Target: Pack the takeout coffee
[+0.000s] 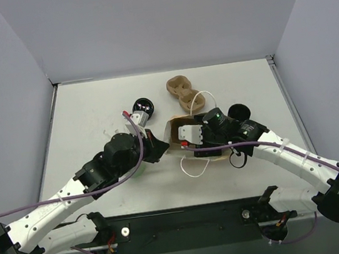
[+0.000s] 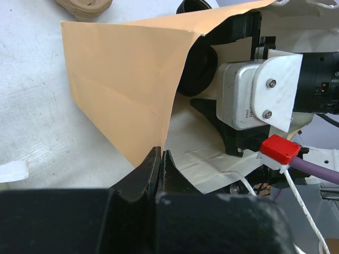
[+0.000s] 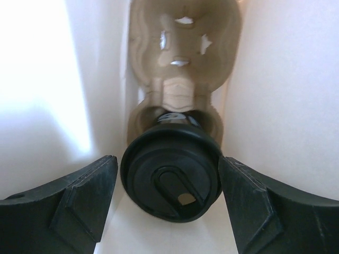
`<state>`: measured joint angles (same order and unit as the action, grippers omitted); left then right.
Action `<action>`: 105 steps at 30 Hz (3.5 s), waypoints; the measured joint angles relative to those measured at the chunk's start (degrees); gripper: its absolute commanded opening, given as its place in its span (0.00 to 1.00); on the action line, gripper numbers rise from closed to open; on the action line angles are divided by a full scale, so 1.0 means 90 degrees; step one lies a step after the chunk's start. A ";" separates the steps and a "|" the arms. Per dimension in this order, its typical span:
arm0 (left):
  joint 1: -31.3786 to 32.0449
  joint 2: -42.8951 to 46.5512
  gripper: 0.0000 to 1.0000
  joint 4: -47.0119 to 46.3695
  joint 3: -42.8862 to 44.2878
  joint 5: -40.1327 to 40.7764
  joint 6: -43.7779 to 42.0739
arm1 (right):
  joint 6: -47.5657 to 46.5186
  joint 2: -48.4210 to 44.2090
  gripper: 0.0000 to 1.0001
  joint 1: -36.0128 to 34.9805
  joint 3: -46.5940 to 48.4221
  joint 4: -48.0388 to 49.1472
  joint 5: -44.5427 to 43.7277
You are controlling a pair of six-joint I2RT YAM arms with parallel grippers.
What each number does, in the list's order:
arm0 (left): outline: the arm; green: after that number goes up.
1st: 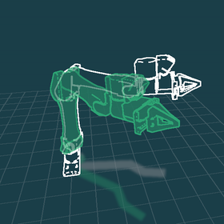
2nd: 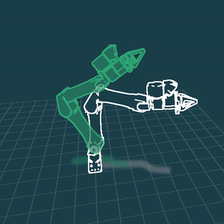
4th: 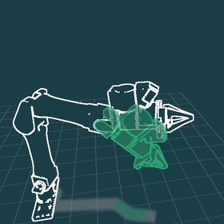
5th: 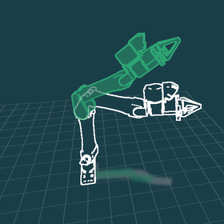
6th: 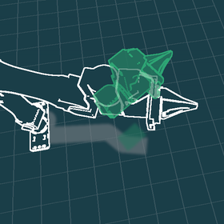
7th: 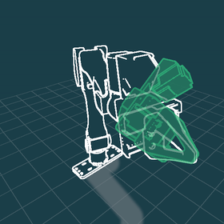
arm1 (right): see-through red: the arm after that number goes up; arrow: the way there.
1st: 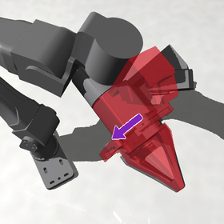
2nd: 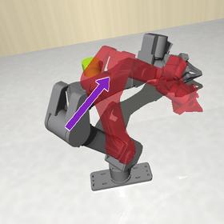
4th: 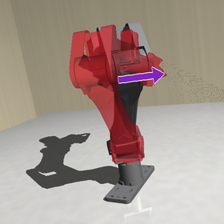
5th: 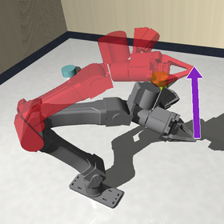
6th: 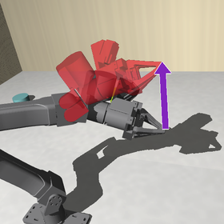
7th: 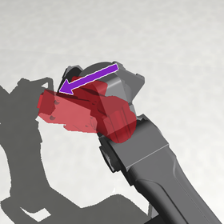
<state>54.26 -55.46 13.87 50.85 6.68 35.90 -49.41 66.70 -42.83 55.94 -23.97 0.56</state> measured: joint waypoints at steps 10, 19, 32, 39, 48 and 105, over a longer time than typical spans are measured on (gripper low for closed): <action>0.0000 -0.0223 0.00 0.0629 0.0619 0.0000 -0.0041 | 0.0466 -0.0010 0.76 -0.0245 0.0097 -0.0393 0.0270; -0.0041 -0.0474 0.00 0.1129 0.1049 -0.0015 -0.0027 | 0.0680 -0.0017 0.68 -0.0296 0.0240 -0.0508 0.0284; -0.0134 -0.0874 0.00 0.1870 0.1583 -0.0114 0.0134 | 0.0889 -0.0092 0.58 -0.0296 0.0478 -0.0656 0.0401; -0.0223 -0.1015 0.00 0.2001 0.1681 -0.0187 0.0228 | 0.1088 -0.0092 0.54 -0.0291 0.0614 -0.0792 0.0483; -0.0508 -0.1297 0.13 0.2210 0.1846 -0.0440 0.0335 | 0.1392 -0.0053 0.52 -0.0117 0.1110 -0.0765 0.0566; -0.3007 -0.2341 0.50 0.4966 0.3111 0.1234 -0.0746 | 0.4318 0.0177 0.79 0.0525 0.4282 -0.0792 -0.0457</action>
<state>27.20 -76.53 58.57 78.85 17.78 29.19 -10.55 68.29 -38.11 94.48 -31.09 -3.55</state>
